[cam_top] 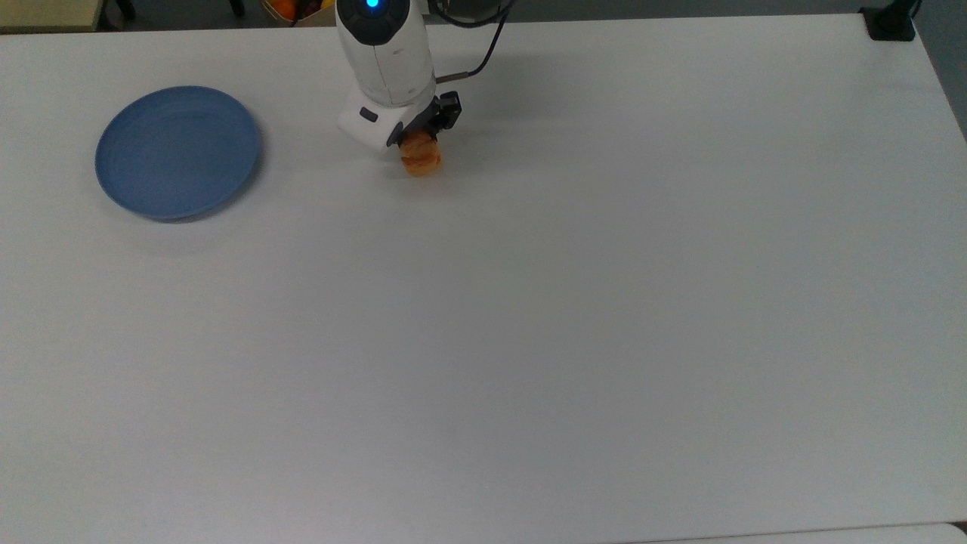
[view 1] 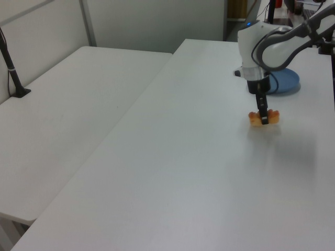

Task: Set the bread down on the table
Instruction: 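Carry the bread roll away from the plate and lower it to the table, then open the gripper to release the bread roll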

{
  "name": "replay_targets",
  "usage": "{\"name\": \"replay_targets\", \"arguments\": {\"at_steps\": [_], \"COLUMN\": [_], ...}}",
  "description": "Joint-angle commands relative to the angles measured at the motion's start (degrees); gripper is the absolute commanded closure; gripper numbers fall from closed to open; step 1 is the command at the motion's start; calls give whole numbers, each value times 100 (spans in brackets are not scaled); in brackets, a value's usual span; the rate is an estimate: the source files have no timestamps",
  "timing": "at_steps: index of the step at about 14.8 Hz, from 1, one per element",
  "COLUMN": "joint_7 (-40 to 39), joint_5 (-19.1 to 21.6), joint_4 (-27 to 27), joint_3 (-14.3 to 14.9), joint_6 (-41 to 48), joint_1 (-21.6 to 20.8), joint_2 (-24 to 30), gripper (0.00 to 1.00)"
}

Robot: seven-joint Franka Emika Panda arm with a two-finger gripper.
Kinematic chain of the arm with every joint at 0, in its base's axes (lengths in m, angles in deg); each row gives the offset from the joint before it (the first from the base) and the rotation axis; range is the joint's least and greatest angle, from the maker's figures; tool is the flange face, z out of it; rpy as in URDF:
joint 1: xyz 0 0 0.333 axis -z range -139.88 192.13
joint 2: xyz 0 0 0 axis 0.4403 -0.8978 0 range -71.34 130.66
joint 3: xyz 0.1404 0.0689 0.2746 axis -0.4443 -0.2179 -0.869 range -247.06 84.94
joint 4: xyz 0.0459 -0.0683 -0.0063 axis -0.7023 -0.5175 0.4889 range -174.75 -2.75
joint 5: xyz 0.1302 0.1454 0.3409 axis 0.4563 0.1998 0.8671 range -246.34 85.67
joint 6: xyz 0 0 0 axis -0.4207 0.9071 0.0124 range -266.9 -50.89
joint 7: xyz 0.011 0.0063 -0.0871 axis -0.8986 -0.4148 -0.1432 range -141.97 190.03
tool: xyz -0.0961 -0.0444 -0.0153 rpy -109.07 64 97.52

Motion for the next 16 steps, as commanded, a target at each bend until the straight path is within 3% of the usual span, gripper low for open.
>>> {"name": "replay_targets", "arguments": {"at_steps": [1, 3, 5, 7, 8, 11, 16], "joint_7": [284, 302, 302, 302, 336, 863, 1144], "joint_5": [58, 58, 58, 58, 67, 67, 76], "joint_4": [-93, -84, -84, -84, -84, 73, 1337], "joint_3": [-82, -135, -152, -161, -161, -161, -153], "joint_6": [-568, -604, -586, -543, -525, -289, 1248], "joint_1": [-116, -125, -116, -90, -81, -64, -37], "joint_2": [44, 44, 53, 61, 96, 412, 940], "gripper": [53, 47, 34, 7, 0, 0, 0]}}
